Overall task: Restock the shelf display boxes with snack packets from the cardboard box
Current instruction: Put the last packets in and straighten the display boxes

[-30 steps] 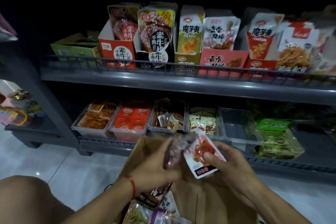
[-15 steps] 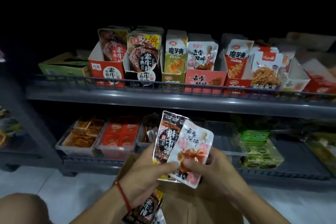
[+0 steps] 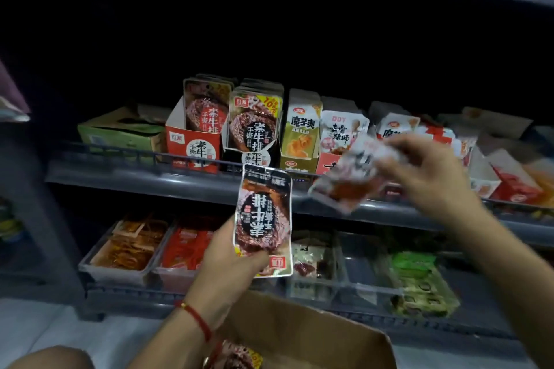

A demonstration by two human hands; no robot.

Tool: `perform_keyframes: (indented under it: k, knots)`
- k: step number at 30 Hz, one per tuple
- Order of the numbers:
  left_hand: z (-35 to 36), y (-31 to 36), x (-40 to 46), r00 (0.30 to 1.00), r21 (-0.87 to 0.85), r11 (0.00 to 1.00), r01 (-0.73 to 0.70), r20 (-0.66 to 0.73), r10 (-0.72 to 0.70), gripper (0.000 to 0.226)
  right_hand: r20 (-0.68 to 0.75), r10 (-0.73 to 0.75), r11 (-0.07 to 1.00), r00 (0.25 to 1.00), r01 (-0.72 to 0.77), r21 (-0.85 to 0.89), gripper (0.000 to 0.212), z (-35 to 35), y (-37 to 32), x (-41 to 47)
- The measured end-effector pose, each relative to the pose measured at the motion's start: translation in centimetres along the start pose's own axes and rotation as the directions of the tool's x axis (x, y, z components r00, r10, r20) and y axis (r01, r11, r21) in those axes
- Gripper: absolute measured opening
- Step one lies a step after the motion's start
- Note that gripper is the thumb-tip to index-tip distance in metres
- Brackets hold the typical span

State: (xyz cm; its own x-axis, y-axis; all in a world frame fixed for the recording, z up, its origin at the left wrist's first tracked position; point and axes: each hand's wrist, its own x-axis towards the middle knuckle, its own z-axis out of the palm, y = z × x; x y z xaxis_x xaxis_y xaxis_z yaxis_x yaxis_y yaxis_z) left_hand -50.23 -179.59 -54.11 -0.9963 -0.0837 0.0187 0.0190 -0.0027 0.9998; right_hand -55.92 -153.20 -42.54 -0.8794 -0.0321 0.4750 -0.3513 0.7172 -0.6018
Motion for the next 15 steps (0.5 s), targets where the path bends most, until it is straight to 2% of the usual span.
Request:
perform_keyframes:
  k: [2, 5, 10, 15]
  knots:
    - [-0.7, 0.1, 0.4, 1.000, 0.011, 1.000, -0.014, -0.028, 0.015, 0.047, -0.155, -0.124, 0.990, 0.980, 0.112, -0.083, 0.020, -1.8, -0.6, 3.1]
    - [-1.2, 0.4, 0.6, 0.999, 0.048, 0.999, -0.020, -0.044, 0.022, 0.049, -0.231, -0.173, 0.983, 0.958, 0.153, -0.101, 0.021, -2.5, -1.1, 6.5]
    - [-1.9, 0.1, 1.2, 0.993, 0.034, 0.999, -0.023, -0.113, 0.027, 0.055, -0.124, -0.137, 0.975, 0.983, 0.112, -0.191, 0.023, 0.0, -0.9, 9.3]
    - [-2.3, 0.0, 1.6, 0.989, -0.050, 0.998, 0.025, -0.146, -0.032, 0.049, -0.027, -0.118, 0.936, 0.993, 0.102, -0.337, 0.028, 3.4, 0.8, 9.8]
